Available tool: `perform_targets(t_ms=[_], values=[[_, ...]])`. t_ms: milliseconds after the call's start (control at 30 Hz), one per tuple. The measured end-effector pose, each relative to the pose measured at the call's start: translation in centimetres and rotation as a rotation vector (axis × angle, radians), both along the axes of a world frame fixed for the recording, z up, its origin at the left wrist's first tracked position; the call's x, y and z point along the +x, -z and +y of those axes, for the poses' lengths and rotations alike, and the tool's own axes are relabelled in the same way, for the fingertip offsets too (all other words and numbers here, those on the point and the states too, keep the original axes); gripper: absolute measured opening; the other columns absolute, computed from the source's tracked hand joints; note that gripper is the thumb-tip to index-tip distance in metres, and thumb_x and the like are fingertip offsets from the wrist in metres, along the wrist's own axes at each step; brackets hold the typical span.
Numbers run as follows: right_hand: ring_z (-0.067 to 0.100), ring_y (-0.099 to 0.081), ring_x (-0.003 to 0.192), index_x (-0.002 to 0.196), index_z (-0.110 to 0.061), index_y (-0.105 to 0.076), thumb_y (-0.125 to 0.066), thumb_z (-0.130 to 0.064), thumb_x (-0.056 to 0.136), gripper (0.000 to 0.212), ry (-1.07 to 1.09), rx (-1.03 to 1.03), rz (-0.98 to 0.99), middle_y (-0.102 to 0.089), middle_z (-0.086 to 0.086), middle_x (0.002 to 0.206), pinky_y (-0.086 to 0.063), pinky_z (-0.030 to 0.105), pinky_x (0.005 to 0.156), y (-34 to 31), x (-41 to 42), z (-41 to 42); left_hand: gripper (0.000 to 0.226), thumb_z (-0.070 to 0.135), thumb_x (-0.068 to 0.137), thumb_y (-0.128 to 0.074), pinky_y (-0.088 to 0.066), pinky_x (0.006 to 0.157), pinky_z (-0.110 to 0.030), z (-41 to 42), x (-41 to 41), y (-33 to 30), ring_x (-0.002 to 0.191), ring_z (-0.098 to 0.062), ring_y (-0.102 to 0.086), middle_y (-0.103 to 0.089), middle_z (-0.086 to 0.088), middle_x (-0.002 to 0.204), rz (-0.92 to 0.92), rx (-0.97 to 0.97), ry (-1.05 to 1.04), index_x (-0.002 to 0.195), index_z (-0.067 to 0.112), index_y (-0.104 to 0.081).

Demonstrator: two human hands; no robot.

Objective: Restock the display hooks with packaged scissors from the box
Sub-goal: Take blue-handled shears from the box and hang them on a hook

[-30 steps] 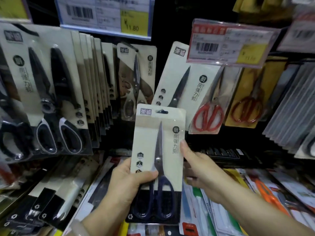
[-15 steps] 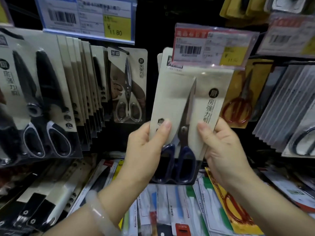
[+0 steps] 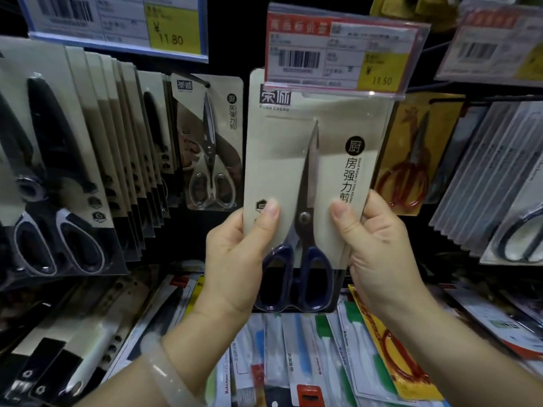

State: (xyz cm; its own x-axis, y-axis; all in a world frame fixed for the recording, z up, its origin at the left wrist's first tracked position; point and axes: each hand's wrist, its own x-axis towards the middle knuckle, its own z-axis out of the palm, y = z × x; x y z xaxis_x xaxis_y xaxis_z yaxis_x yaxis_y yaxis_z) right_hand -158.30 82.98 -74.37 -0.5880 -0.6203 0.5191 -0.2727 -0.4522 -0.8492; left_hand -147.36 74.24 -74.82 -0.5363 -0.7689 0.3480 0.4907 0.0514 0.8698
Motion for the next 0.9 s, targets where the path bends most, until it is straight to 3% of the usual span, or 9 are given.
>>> perform_targets(t_ms=[167,300,367,433,567,667,767,900], values=[[0.018,-0.068,0.099,0.099,-0.028,-0.067,-0.059,-0.026,0.086,0.015,-0.029,-0.031,-0.018,-0.072,0.001,0.104,-0.057,0.032,0.080,-0.8,0.0,0.1,0.020,0.030,0.078,-0.069,-0.057,0.072,-0.034,-0.3,-0.3,-0.5,0.075,-0.023,-0.067,-0.071,-0.010,0.077,0.021,-0.012,-0.015,0.071,0.011,-0.070],[0.023,-0.069,0.089,0.101,-0.010,-0.061,-0.051,-0.007,0.091,0.015,-0.054,0.007,-0.209,-0.072,0.010,0.096,-0.059,0.035,0.078,-1.1,-0.8,-0.9,0.015,0.025,0.079,-0.065,-0.056,0.080,-0.042,-0.7,-1.4,-0.7,0.081,-0.028,-0.069,-0.074,-0.012,0.083,-0.044,0.165,0.047,0.076,0.011,-0.070],[0.022,-0.069,0.090,0.100,-0.013,-0.062,-0.048,-0.003,0.092,0.019,-0.060,0.015,-0.233,-0.072,0.008,0.097,-0.058,0.035,0.082,-1.2,-1.1,-1.4,0.015,0.023,0.082,-0.063,-0.057,0.076,-0.041,-0.9,-1.8,-0.8,0.075,-0.024,-0.069,-0.074,-0.008,0.077,-0.073,0.185,0.047,0.072,0.013,-0.069],[0.023,-0.068,0.097,0.097,-0.019,-0.062,-0.050,-0.007,0.092,0.017,-0.007,0.040,-0.197,-0.071,0.006,0.102,-0.055,0.041,0.090,-1.4,-1.8,-2.3,0.015,0.023,0.083,-0.064,-0.057,0.078,-0.040,-1.5,-2.4,-0.9,0.075,-0.021,-0.070,-0.074,-0.006,0.076,-0.085,0.159,0.011,0.072,0.014,-0.069],[0.027,-0.063,0.107,0.104,-0.017,-0.060,-0.053,-0.015,0.093,0.013,0.182,0.165,-0.073,-0.067,0.008,0.112,-0.050,0.044,0.096,-1.8,-3.7,-5.0,0.018,0.026,0.092,-0.057,-0.056,0.083,-0.040,-3.4,-4.5,-1.4,0.081,-0.025,-0.068,-0.071,-0.010,0.088,-0.173,0.158,-0.016,0.092,0.010,-0.066],[0.023,-0.061,0.106,0.117,-0.007,-0.058,-0.052,-0.016,0.094,0.026,0.303,0.257,-0.001,-0.064,0.012,0.118,-0.049,0.040,0.096,-2.6,-4.9,-6.9,0.030,0.039,0.092,-0.055,-0.051,0.093,-0.038,-5.3,-6.4,-1.9,0.098,-0.025,-0.065,-0.067,-0.008,0.111,-0.321,0.116,-0.095,0.107,0.014,-0.062],[0.021,-0.058,0.108,0.121,-0.007,-0.057,-0.052,-0.029,0.093,0.036,0.405,0.373,0.058,-0.062,0.009,0.122,-0.045,0.028,0.093,-2.7,-5.9,-8.0,0.061,0.054,0.088,-0.051,-0.041,0.100,-0.032,-6.8,-8.1,-1.5,0.113,-0.022,-0.053,-0.053,-0.002,0.126,-0.477,0.083,-0.242,0.132,0.012,-0.049],[0.028,-0.048,0.123,0.136,-0.004,-0.040,-0.048,-0.046,0.092,0.061,0.491,0.714,0.145,-0.049,0.013,0.135,-0.037,0.028,0.098,-0.7,-7.0,-6.6,0.066,0.048,0.081,-0.064,-0.043,0.099,-0.037,-6.8,-8.5,2.7,0.108,-0.025,-0.055,-0.056,-0.005,0.122,-0.515,0.211,-0.338,0.131,0.009,-0.045]])
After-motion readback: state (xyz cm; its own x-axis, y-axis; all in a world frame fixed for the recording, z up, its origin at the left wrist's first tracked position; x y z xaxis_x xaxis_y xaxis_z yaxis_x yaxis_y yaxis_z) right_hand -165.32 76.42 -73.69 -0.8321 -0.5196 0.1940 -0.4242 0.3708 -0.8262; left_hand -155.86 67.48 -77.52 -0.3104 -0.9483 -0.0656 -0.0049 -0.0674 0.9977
